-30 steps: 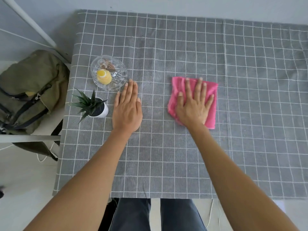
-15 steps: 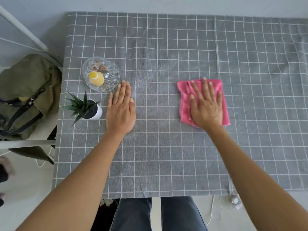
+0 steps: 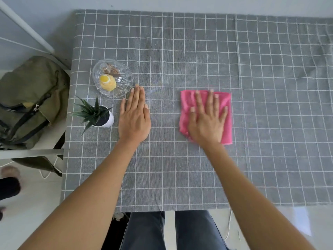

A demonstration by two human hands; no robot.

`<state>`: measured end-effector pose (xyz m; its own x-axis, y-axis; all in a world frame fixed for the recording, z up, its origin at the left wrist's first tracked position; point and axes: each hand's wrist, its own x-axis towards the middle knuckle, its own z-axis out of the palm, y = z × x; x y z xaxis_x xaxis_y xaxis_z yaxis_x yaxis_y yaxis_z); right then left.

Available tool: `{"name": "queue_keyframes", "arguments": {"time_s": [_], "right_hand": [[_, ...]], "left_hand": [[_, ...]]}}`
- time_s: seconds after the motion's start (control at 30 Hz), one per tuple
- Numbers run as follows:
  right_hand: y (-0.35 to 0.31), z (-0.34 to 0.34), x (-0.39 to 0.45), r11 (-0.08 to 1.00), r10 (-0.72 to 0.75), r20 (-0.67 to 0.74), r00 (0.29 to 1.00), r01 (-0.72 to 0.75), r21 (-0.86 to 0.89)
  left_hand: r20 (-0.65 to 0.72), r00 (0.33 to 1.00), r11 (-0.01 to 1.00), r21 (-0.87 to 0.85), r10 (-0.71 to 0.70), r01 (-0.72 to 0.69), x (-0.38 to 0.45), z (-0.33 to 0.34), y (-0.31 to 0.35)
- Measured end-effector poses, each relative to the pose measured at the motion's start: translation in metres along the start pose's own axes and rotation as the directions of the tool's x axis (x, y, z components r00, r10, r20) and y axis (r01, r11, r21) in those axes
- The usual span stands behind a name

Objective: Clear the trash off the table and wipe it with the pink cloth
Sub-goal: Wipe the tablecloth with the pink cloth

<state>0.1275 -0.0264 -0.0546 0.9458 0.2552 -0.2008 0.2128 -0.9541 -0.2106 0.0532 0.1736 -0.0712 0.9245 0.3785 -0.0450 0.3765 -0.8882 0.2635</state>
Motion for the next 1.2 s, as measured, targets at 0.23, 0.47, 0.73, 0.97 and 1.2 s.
{"name": "queue_keyframes", "arguments": {"time_s": [0.23,0.47,0.73,0.97,1.2], "right_hand": [[-0.016,0.013,-0.017,0.949,-0.315,-0.024,0.949,0.316,0.010],[0.104,-0.021,0.015,1.000,-0.010,-0.012,1.000,0.010,-0.030],[0.125,-0.031,0.025,0.964,0.260,-0.038,0.965,-0.257,0.071],[0.040,-0.020,0.068,0.993,0.096,-0.024,0.995,-0.094,0.072],[-0.037,-0.004,0.092,0.961,-0.273,0.003,0.962,0.273,0.044]], "left_hand": [[0.007,1.000,1.000,-0.005,0.005,-0.005,0.000,-0.002,0.001],[0.011,1.000,1.000,-0.016,0.012,-0.012,0.000,-0.003,-0.001],[0.024,1.000,1.000,0.000,0.000,0.000,0.001,-0.005,0.002],[0.049,0.996,0.995,-0.073,0.078,-0.075,0.031,0.000,0.034],[0.035,0.997,0.997,0.029,0.067,-0.068,0.041,0.006,0.034]]}}
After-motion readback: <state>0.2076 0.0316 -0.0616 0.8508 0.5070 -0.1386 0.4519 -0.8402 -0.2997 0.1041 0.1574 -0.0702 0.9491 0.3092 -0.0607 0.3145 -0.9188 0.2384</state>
